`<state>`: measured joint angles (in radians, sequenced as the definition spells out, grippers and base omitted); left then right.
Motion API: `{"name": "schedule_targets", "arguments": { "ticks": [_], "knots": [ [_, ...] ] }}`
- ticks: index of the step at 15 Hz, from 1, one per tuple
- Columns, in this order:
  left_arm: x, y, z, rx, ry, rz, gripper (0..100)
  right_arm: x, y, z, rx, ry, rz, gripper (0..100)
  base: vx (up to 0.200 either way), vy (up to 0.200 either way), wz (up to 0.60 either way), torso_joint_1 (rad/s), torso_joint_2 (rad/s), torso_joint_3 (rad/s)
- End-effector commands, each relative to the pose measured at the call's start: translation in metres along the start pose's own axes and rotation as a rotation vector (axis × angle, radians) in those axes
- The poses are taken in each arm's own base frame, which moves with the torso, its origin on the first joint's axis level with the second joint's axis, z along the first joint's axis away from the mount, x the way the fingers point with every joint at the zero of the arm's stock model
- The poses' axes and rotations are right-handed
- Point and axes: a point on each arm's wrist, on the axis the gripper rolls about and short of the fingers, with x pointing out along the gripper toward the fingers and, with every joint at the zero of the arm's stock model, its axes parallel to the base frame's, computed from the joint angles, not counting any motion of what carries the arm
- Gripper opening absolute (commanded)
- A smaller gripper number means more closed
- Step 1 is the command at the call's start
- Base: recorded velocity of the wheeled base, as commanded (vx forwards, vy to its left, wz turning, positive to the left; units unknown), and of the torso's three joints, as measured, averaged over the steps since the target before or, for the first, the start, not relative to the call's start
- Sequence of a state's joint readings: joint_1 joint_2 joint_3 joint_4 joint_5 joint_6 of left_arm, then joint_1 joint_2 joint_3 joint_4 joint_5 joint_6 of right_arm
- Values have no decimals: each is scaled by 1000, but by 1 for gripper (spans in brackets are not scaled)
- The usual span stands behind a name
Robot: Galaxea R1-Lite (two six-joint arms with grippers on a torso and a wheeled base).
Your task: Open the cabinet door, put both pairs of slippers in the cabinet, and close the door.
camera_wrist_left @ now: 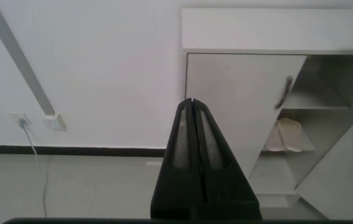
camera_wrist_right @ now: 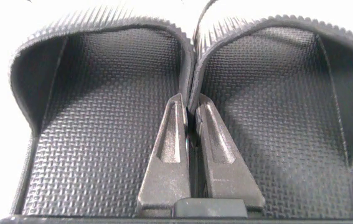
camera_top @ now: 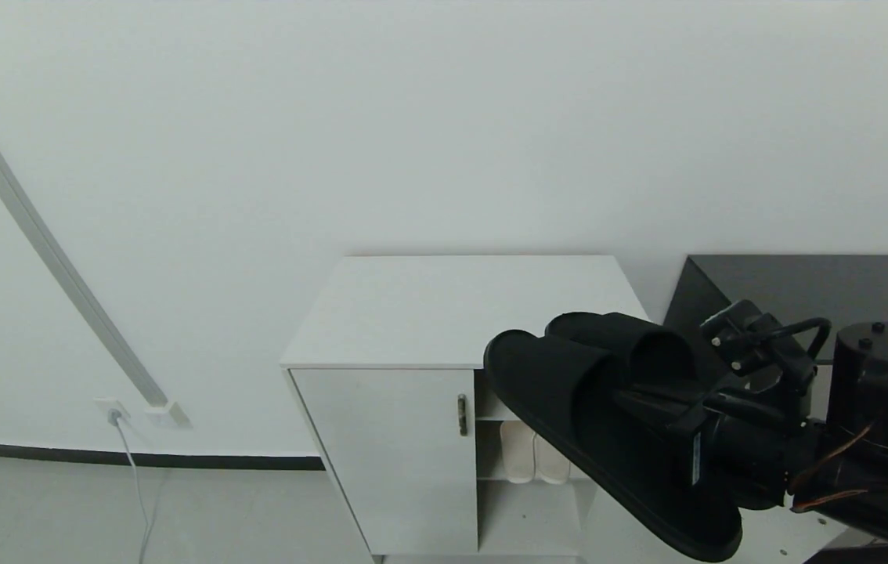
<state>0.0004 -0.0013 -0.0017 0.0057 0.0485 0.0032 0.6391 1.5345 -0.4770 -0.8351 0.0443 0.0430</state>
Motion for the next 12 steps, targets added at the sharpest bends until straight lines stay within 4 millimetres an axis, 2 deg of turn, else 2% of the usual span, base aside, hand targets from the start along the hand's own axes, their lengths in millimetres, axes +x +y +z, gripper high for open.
{"name": "schedule_targets", "arguments": {
  "ticks": [1, 12],
  "knots": [
    [0, 0, 0, 0, 2, 2, 0, 1, 0, -1, 0, 5, 1, 0, 0, 0, 0, 0, 0, 0],
    [0, 0, 0, 0, 2, 0, 0, 6, 0, -5, 2, 25, 0, 0, 0, 0, 0, 0, 0, 0]
  ]
}}
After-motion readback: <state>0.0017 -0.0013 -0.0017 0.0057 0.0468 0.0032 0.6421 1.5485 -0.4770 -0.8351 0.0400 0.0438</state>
